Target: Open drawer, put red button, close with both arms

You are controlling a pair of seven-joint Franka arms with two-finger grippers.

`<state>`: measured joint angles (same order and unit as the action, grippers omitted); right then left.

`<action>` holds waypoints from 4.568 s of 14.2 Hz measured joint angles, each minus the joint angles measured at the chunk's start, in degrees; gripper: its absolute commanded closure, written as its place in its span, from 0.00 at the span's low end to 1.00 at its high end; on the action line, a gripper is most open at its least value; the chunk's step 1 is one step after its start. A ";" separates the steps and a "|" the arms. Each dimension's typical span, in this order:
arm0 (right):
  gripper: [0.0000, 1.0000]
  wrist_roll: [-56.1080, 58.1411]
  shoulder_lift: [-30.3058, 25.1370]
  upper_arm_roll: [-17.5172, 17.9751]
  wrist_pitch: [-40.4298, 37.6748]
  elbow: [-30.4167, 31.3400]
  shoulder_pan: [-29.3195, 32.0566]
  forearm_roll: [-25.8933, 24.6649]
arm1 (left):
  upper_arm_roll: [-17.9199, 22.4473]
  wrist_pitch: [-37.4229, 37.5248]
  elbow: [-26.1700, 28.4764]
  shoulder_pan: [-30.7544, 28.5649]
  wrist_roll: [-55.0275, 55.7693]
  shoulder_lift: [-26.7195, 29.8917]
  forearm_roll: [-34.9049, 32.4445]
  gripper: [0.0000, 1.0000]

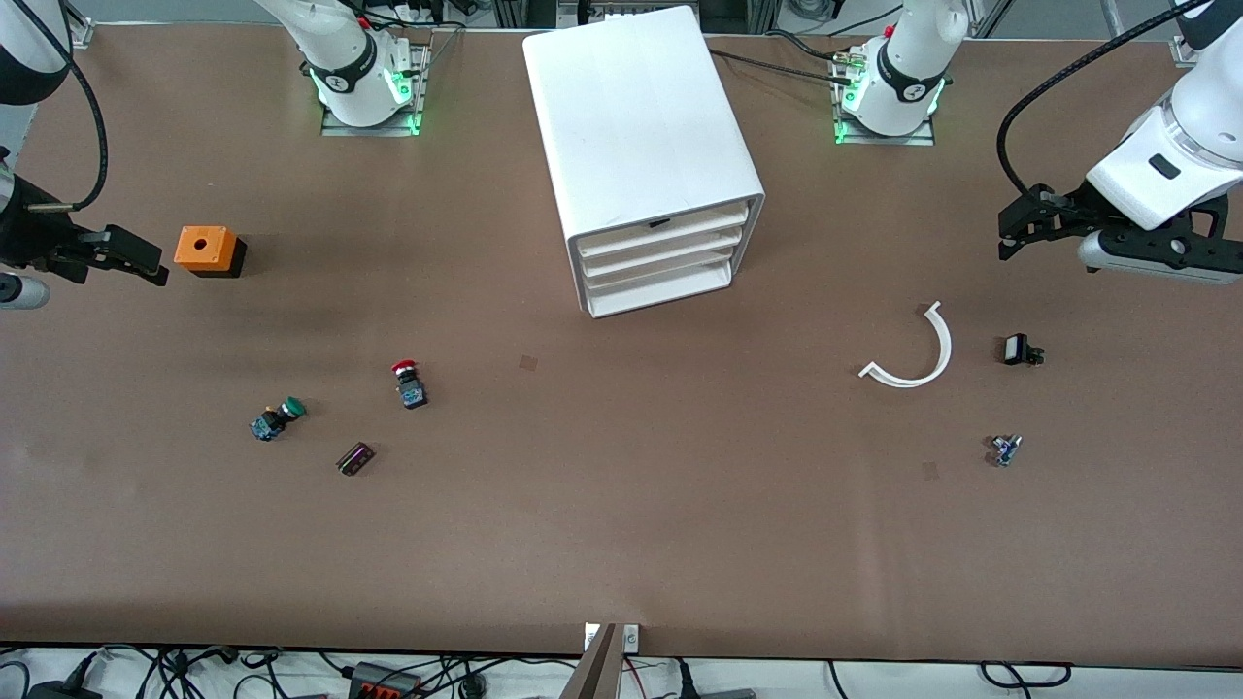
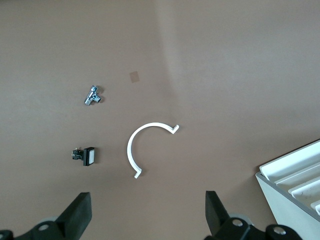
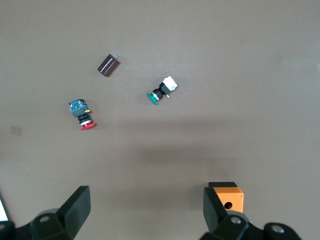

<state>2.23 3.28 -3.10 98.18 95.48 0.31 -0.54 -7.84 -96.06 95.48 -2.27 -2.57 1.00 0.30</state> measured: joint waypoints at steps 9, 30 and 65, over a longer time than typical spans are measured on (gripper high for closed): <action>0.00 0.01 0.12 0.09 -0.34 0.11 -0.35 0.00 | 0.01 0.25 -0.02 -0.05 0.00 -0.05 0.00 0.00; 0.00 2.15 34.16 0.77 18.42 -7.36 -15.22 3.71 | -3.31 5.12 2.58 2.42 -20.16 -25.67 40.18 0.00; 1.00 6.70 37.50 7.71 17.02 -28.41 -22.62 4.20 | -2.92 -6.09 3.20 4.74 -53.09 -43.12 65.20 0.00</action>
<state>8.93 40.78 4.61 115.20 67.07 -22.31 3.66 -10.76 -102.15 98.68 2.47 -55.66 -42.12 65.50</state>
